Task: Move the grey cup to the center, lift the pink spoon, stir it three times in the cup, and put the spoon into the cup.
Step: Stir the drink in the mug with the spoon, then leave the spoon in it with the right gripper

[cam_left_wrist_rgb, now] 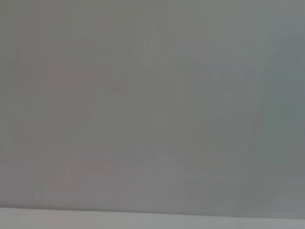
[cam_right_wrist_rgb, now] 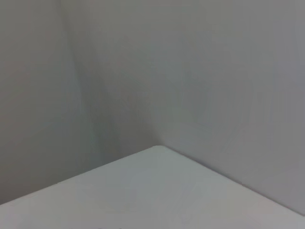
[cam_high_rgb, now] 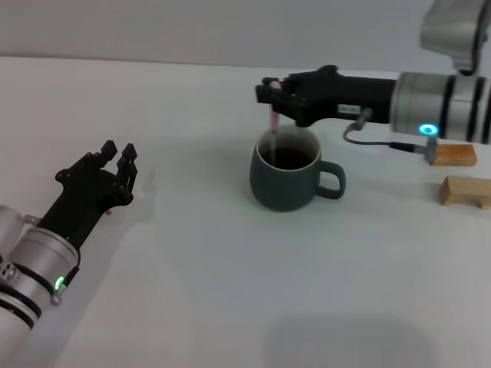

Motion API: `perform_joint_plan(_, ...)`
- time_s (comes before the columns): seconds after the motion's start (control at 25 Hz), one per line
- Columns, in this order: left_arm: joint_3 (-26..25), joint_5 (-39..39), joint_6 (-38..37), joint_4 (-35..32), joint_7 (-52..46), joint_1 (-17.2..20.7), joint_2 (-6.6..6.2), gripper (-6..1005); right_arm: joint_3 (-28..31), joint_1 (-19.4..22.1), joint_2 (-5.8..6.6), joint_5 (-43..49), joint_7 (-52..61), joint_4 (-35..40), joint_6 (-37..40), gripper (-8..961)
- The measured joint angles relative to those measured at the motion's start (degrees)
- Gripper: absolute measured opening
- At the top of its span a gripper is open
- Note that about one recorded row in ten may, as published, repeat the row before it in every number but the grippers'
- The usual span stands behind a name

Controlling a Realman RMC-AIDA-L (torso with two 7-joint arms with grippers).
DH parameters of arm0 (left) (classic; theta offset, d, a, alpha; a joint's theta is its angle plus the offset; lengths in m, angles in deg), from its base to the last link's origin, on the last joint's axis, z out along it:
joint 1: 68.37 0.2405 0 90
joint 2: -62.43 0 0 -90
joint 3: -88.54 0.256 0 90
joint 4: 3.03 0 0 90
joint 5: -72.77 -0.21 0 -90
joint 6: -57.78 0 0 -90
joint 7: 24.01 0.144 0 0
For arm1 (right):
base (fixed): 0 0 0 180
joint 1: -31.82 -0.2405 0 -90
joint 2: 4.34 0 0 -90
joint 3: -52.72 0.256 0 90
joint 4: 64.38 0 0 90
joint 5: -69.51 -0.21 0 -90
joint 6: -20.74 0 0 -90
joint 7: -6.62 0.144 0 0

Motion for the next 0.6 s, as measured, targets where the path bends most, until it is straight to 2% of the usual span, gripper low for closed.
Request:
perform_joint_plan(0.16, 0.0, 0.1, 0.2, -0.4, 0.0, -0.4, 0.0, 300, 0.3, 3.6, 0.16, 0.1, 2.2, 3.5, 0.4, 120)
perform_joint_plan(0.32, -0.1, 0.2, 0.7, -0.6, 0.0, -0.9, 0.02, 300, 0.7, 5.5, 0.65, 0.1, 2.7, 4.0, 0.4, 127)
perform_joint_plan(0.6, -0.1, 0.2, 1.4, -0.6, 0.0, -1.8, 0.12, 300, 0.9, 5.9, 1.24, 0.1, 2.6, 3.9, -2.7, 138)
